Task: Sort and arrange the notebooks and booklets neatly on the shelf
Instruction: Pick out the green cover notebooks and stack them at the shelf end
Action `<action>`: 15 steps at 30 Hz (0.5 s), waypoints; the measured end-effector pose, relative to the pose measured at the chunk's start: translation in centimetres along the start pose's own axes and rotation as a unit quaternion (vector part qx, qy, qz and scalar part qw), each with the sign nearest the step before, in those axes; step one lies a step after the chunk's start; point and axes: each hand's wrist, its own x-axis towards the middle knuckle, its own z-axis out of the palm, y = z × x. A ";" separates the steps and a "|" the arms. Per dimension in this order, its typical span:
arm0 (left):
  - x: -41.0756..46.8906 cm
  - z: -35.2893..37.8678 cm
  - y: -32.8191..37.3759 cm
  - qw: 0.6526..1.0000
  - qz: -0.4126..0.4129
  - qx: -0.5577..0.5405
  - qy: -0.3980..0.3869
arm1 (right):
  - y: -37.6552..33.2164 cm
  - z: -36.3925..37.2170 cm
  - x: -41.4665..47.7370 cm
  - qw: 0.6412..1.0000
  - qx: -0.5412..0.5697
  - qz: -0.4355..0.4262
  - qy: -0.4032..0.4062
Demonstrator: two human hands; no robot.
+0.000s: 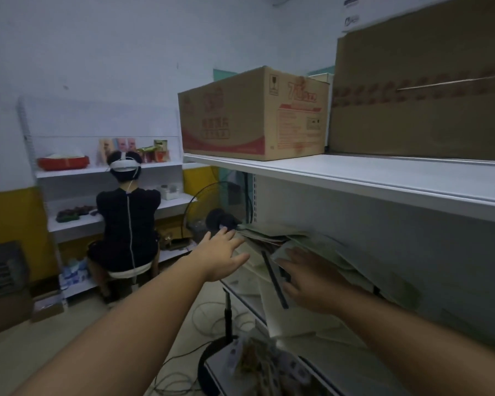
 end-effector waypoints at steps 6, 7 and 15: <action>4.8 0.2 -6.3 0.997 0.068 -0.034 -0.011 | -2.4 0.3 5.2 0.998 0.010 0.067 0.009; 5.6 0.2 -6.8 0.996 0.081 -0.045 -0.010 | -2.5 0.2 5.9 0.997 0.008 0.068 0.019; 12.1 1.8 -8.8 0.980 0.136 -0.142 -0.031 | 0.9 0.4 12.3 0.984 0.055 0.167 0.020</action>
